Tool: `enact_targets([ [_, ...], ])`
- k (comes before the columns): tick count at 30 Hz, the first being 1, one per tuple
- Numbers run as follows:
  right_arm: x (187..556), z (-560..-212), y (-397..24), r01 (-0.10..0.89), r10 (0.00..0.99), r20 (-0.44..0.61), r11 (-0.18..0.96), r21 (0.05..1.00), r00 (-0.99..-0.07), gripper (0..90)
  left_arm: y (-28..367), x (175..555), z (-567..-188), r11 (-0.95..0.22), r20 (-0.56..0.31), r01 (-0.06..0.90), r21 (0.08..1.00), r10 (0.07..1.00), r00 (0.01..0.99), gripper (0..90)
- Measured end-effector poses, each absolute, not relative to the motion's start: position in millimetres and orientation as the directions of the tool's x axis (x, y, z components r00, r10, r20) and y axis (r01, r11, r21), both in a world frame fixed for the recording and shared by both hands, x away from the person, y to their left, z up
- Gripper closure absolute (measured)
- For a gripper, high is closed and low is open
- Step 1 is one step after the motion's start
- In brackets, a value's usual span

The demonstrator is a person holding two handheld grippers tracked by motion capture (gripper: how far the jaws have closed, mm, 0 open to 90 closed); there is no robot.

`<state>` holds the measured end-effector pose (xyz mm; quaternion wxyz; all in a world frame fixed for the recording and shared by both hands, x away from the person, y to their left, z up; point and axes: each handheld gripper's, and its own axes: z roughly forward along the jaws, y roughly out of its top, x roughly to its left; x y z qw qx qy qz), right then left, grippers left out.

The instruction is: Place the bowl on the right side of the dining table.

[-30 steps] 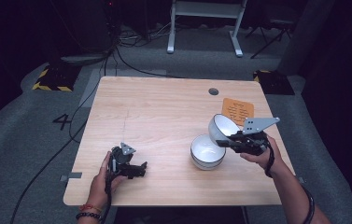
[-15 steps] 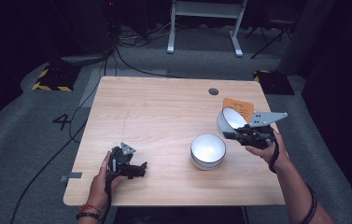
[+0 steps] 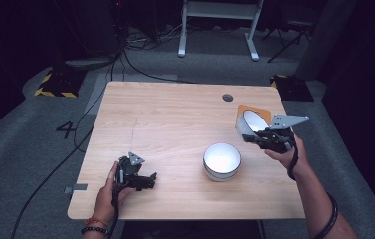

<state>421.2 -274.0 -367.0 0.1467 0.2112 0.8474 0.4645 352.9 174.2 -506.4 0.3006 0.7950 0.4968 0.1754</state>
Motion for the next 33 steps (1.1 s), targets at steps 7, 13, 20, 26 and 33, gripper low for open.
enact_targets([
  [7,429.1,-369.6,-276.9,0.237,0.52,-0.057,0.48,0.844,-0.852,82.3,174.3,352.9,-506.3,-0.328,-0.018,0.684,0.651,0.895,0.446,0.0],
  [13,439.6,-371.4,-281.3,0.253,0.558,-0.083,0.498,0.83,-0.826,82.3,174.3,352.9,-506.3,-0.327,-0.02,0.684,0.652,0.895,0.446,0.0],
  [20,454.0,-376.4,-287.9,0.285,0.594,-0.08,0.495,0.821,-0.8,82.3,174.3,352.9,-506.3,-0.327,-0.02,0.684,0.652,0.895,0.446,0.0],
  [26,466.4,-383.4,-295.0,0.312,0.622,-0.075,0.489,0.815,-0.78,82.2,174.1,352.9,-506.4,-0.324,-0.021,0.684,0.653,0.896,0.444,0.0],
  [33,478.6,-393.3,-301.3,0.347,0.65,-0.073,0.495,0.797,-0.757,82.3,174.3,352.9,-506.3,-0.327,-0.02,0.685,0.651,0.895,0.446,0.0],
])
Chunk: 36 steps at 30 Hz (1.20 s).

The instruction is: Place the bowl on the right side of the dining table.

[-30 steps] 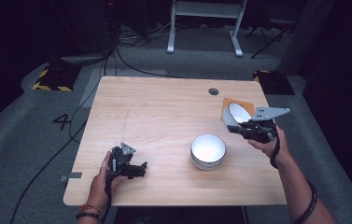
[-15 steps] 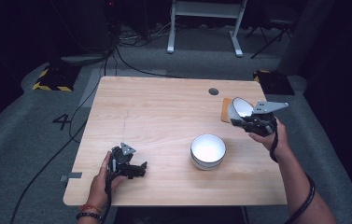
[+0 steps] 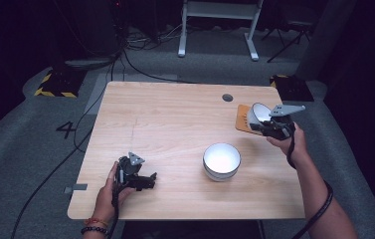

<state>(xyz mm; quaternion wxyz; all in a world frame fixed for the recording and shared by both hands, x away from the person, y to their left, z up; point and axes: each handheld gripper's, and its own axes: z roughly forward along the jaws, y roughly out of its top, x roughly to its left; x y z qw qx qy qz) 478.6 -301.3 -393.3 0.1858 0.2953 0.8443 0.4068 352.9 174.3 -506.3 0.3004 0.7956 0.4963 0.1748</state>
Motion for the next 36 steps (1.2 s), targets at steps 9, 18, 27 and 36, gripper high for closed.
enact_targets([
  [9,495.9,-405.3,-308.3,0.389,0.673,-0.058,0.494,0.778,-0.738,82.3,174.2,352.9,-506.3,-0.327,-0.018,0.684,0.652,0.895,0.445,0.0],
  [18,511.1,-416.9,-317.9,0.42,0.693,-0.045,0.485,0.767,-0.719,82.2,174.3,352.8,-506.2,-0.328,-0.017,0.685,0.651,0.895,0.445,0.0],
  [27,524.4,-424.6,-324.8,0.443,0.724,-0.036,0.46,0.769,-0.689,82.3,174.4,352.8,-506.2,-0.329,-0.016,0.685,0.65,0.895,0.445,0.0],
  [36,535.7,-430.4,-320.7,0.461,0.734,-0.052,0.479,0.747,-0.678,82.3,174.4,352.8,-506.2,-0.329,-0.017,0.685,0.65,0.895,0.446,0.0],
])
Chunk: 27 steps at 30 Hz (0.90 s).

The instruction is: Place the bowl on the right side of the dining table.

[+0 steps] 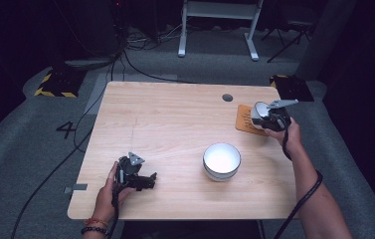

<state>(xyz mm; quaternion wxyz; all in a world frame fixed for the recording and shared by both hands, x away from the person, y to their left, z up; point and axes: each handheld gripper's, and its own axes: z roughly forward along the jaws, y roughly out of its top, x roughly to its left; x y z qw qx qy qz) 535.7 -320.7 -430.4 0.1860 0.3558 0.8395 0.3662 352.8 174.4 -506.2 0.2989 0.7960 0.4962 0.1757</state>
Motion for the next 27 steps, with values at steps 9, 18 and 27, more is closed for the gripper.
enact_targets([
  [9,546.0,-434.1,-313.3,0.474,0.743,-0.062,0.486,0.734,-0.666,82.3,174.5,352.8,-506.0,-0.33,-0.016,0.685,0.649,0.895,0.446,0.0],
  [18,554.5,-437.9,-306.5,0.493,0.755,-0.066,0.489,0.72,-0.653,82.2,174.4,352.8,-506.2,-0.329,-0.016,0.685,0.65,0.895,0.446,0.0],
  [27,559.9,-440.1,-300.6,0.492,0.753,-0.081,0.503,0.711,-0.653,82.1,174.4,352.7,-506.1,-0.329,-0.016,0.685,0.65,0.895,0.445,0.0],
])
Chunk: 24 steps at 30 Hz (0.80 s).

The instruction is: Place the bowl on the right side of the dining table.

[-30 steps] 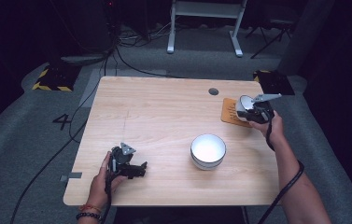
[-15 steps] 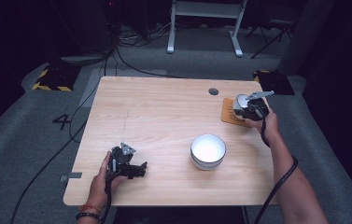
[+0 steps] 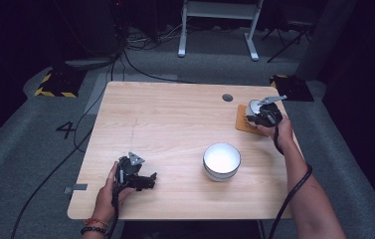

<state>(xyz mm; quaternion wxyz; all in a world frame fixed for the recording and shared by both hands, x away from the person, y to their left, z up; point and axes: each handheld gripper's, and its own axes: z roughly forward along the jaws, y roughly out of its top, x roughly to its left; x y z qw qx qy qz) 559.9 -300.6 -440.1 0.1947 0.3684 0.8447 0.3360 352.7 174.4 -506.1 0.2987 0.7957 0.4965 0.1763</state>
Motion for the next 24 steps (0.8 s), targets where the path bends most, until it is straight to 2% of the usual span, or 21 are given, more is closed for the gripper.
enact_targets([
  [24,561.4,-446.0,-299.8,0.5,0.752,-0.079,0.509,0.701,-0.654,80.8,174.3,352.9,-506.2,-0.328,-0.019,0.685,0.651,0.894,0.447,0.0],
])
